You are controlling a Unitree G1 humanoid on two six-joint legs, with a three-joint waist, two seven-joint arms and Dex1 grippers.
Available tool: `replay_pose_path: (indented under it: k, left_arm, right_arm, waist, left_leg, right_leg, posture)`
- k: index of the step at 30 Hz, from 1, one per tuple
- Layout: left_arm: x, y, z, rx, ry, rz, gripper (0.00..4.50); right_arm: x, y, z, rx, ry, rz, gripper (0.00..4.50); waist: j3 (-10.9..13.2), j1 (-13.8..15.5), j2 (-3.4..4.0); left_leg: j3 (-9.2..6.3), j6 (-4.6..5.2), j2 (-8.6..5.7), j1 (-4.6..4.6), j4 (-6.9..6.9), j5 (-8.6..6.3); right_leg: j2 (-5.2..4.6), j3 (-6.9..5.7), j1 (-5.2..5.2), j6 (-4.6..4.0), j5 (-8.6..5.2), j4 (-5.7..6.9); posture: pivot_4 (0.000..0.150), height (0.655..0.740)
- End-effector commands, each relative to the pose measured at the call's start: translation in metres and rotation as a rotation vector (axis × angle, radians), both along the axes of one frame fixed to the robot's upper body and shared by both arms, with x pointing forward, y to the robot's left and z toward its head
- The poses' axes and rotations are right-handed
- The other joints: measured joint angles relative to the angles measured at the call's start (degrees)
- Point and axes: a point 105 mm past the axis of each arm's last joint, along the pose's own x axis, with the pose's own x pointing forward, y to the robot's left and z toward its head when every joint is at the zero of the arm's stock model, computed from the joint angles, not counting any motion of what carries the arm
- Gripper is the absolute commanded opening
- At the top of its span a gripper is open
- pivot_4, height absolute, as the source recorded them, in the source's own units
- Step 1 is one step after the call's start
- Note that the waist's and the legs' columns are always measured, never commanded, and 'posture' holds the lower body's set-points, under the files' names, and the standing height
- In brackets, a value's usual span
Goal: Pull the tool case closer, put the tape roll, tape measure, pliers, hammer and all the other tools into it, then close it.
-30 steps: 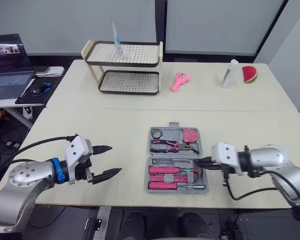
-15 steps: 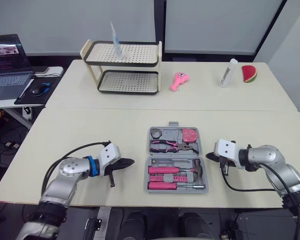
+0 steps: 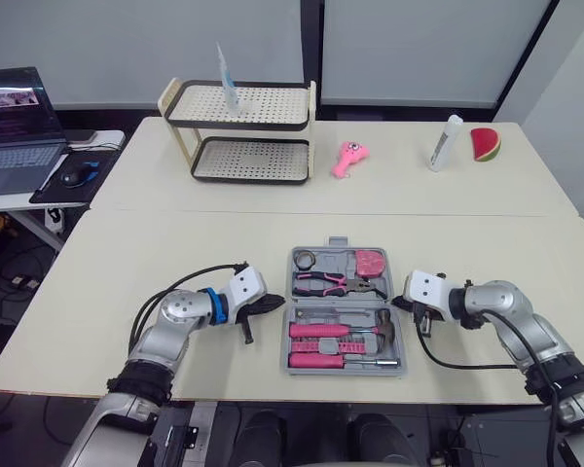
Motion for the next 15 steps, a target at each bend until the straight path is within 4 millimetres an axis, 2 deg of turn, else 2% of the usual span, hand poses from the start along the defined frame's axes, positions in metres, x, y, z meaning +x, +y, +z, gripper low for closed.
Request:
replay_pose_path:
  k: [1, 9, 15]
  left_arm:
    - [0.002, -0.007, -0.001, 0.009, -0.031, -0.019, 0.05]
    - [-0.002, -0.021, -0.003, -0.013, -0.029, -0.049, 0.05]
    - [-0.018, -0.032, -0.001, -0.033, 0.004, -0.110, 0.05]
  right_arm:
    - [0.002, 0.006, 0.006, -0.002, -0.024, 0.034, 0.00]
    - [-0.003, 0.014, 0.006, 0.009, -0.013, 0.060, 0.00]
    - [-0.012, 0.018, 0.005, 0.019, 0.011, 0.077, 0.00]
  waist:
    - [0.0, 0.0, 0.00]
    - [0.0, 0.0, -0.01]
    - [0.0, 0.0, -0.01]
  left_leg:
    - [0.00, -0.08, 0.00, 0.00, 0.00, 0.05]
    - [-0.01, -0.10, 0.00, 0.01, 0.01, 0.06]
    - [-0.02, -0.10, 0.00, 0.00, 0.00, 0.06]
  right_leg:
    - [0.00, 0.00, 0.00, 0.00, 0.00, 0.00]
    - [0.00, 0.00, 0.02, 0.00, 0.00, 0.01]
    - [-0.01, -0.01, 0.01, 0.00, 0.00, 0.01]
  posture:
    - [0.150, 0.7290]
    - [0.150, 0.7290]
    - [0.150, 0.7290]
